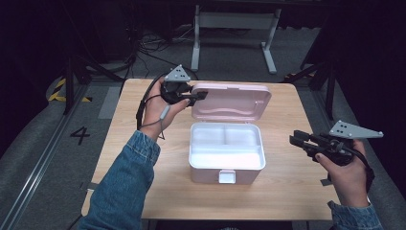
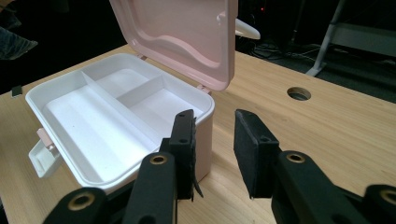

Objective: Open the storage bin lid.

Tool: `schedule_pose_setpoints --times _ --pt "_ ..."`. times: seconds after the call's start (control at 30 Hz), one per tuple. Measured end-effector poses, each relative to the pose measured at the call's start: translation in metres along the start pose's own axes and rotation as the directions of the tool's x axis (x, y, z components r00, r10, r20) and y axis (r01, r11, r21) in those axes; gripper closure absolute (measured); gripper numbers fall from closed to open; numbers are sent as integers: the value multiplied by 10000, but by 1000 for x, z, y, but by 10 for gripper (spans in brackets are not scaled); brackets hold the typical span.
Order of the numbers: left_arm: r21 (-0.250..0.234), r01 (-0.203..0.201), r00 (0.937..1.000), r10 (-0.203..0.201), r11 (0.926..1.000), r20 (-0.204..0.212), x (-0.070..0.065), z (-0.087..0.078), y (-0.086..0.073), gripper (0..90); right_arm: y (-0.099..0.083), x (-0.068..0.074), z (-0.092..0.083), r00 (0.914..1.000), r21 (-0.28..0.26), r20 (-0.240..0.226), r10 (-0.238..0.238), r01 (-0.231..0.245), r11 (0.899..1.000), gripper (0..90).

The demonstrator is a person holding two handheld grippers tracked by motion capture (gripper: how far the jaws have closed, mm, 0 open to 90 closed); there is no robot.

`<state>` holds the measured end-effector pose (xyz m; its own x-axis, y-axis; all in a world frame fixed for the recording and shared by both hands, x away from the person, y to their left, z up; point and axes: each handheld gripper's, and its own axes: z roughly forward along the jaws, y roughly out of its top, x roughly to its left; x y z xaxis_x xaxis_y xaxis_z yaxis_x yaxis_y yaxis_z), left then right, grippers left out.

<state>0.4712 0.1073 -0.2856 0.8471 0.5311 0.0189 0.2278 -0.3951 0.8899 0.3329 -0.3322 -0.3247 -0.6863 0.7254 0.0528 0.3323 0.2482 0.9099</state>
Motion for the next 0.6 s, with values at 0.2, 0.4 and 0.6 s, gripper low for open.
schedule_pose_setpoints --times 0.2,0.4,0.6 --pt "-171 385 9993 -385 9991 -34 7 6 -1 682 -3 -1 1 10000 55 61 38 -38 10000 691" --pt "-134 515 9986 -516 9986 -133 14 14 -1 662 -5 0 5 10000 156 -28 59 -59 9999 690" --pt "-158 712 9972 -715 9973 -215 23 22 -2 640 -6 -1 5 9999 177 45 101 -102 9998 685"
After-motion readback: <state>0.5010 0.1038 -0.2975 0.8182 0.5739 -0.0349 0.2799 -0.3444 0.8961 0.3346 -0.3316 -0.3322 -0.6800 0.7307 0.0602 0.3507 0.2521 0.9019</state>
